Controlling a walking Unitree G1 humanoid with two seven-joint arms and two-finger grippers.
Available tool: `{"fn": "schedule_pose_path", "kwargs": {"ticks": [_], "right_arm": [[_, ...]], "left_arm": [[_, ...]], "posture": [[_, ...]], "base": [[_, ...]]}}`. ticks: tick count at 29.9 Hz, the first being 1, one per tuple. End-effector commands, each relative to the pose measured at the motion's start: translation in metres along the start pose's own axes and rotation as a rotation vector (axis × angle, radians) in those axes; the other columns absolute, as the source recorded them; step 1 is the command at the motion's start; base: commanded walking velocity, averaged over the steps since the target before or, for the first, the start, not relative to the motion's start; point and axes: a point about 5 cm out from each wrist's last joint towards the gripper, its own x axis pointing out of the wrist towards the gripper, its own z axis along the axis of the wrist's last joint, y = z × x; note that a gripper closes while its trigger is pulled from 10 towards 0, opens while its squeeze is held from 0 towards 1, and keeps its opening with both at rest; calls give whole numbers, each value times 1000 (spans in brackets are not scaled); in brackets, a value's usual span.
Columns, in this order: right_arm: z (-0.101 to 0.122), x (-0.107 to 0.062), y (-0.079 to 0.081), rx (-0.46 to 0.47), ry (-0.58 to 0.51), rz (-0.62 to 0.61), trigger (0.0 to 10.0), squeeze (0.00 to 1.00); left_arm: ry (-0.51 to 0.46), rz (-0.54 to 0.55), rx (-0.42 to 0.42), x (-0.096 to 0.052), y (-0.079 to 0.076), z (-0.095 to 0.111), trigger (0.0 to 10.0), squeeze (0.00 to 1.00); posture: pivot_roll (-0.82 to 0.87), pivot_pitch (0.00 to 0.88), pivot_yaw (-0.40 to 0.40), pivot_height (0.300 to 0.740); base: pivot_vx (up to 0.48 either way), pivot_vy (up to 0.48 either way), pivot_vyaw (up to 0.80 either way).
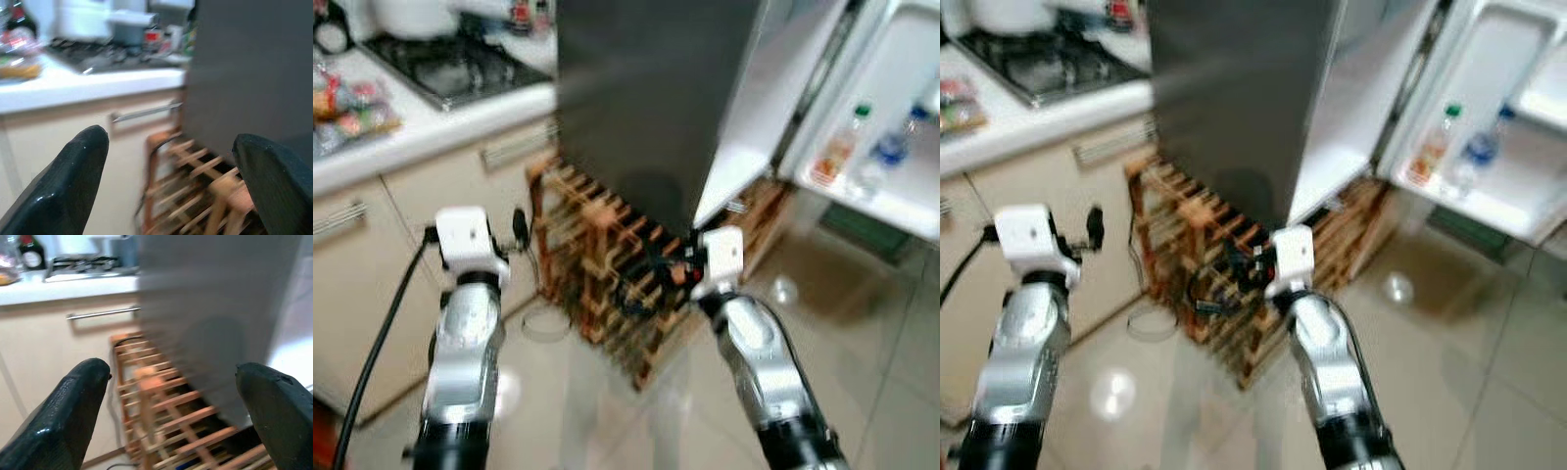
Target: Restocking fridge
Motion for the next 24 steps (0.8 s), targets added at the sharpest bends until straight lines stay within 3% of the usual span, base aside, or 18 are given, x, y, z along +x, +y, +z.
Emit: {"fn": "schedule_pose_path", "kwargs": {"ticks": [1, 6, 10, 13, 20, 24], "right_arm": [[4, 0, -9, -19, -13, -20, 10000, 0], [-1, 2, -18, -14, 31, -128, 10000, 0], [1, 0, -14, -27, 1, -66, 10000, 0], [0, 1, -11, -10, 2, -56, 10000, 0], [-1, 3, -7, -2, -3, -41, 10000, 0], [-1, 2, -11, 9, 1, -45, 10000, 0]], "left_arm": [[15, 0, -10, -1, -4, -2, 10000, 0], [34, 50, 21, 0, 2, -4, 10000, 0], [30, 58, 46, 2, 5, -2, 10000, 0], [18, 53, 5, 4, 7, 2, 10000, 0], [31, 39, 30, 1, 6, -2, 10000, 0], [64, 56, 49, 0, 4, -8, 10000, 0]], "posture": [[-24, 0, -54, 740], [-15, 0, -59, 740], [-8, 0, -58, 740], [3, 0, -55, 740], [4, 0, -57, 740], [-2, 0, -62, 740]], "base": [[480, 0, 0], [160, 0, 0], [0, 0, 427], [0, 0, 690], [0, 480, 622], [0, 83, 597]]}}
